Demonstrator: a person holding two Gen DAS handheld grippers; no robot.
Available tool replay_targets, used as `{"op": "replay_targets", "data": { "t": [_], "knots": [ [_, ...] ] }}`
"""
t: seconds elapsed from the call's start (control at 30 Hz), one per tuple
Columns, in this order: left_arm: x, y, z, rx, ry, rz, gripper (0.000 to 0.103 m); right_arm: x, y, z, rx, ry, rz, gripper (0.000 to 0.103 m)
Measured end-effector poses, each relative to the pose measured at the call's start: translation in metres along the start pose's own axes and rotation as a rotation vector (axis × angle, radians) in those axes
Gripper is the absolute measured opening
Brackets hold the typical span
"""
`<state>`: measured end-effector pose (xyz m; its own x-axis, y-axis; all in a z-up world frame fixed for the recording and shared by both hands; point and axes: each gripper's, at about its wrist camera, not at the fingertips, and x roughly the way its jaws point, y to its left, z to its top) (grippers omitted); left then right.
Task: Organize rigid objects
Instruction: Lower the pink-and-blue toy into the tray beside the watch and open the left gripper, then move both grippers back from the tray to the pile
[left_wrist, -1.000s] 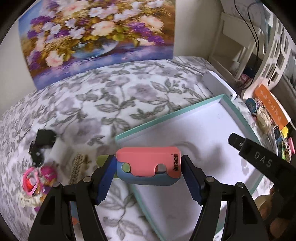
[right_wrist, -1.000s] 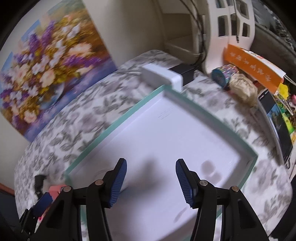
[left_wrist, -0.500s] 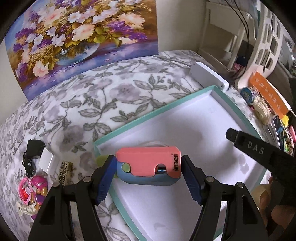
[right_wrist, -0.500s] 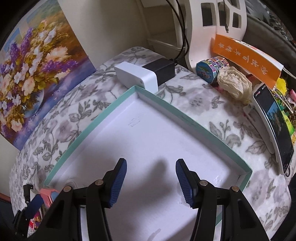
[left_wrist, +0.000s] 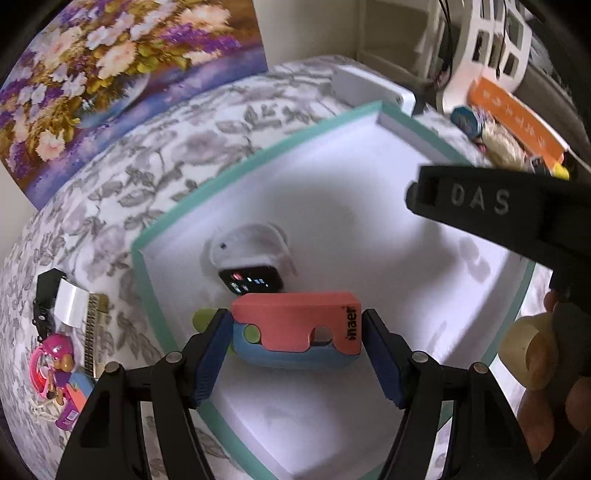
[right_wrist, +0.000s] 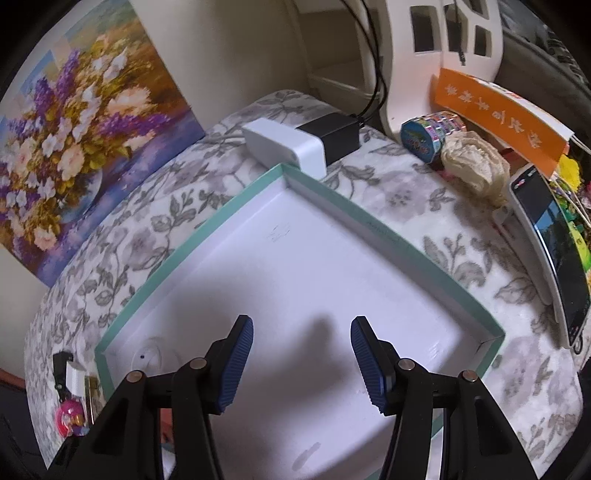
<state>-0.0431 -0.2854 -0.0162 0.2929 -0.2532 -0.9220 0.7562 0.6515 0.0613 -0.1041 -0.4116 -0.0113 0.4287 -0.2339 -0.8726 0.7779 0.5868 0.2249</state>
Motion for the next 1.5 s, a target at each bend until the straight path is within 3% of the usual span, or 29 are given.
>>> {"op": "replay_targets", "data": {
  "t": [0.2, 0.3, 0.57, 0.83, 1.23, 1.33, 1.5],
  "knots": [
    [0.010, 0.003, -0.004, 0.019, 0.017, 0.087, 0.073, 0.005, 0.004, -0.004, -0.013, 0.033, 0.074, 0.060],
    [0.012, 0.005, -0.007, 0.036, 0.014, 0.109, 0.078, 0.007, 0.005, -0.007, -0.018, 0.044, 0.086, 0.068],
    [0.016, 0.033, -0.005, -0.028, 0.009, 0.078, 0.083, 0.008, -0.001, -0.011, 0.041, 0.076, 0.138, 0.078],
    [0.016, 0.048, -0.002, -0.030, -0.014, 0.091, 0.084, 0.004, 0.010, -0.013, 0.007, 0.070, 0.120, 0.082],
    [-0.005, 0.054, -0.008, -0.066, 0.025, -0.012, 0.088, -0.017, 0.033, -0.021, -0.050, 0.045, 0.131, 0.085],
    [-0.020, 0.064, -0.011, -0.111, 0.016, -0.047, 0.099, -0.026, 0.039, -0.024, -0.061, 0.030, 0.135, 0.085],
    [-0.044, 0.091, -0.018, -0.206, 0.000, -0.087, 0.099, -0.044, 0.042, -0.026, -0.037, -0.005, 0.137, 0.085]
  ]
}}
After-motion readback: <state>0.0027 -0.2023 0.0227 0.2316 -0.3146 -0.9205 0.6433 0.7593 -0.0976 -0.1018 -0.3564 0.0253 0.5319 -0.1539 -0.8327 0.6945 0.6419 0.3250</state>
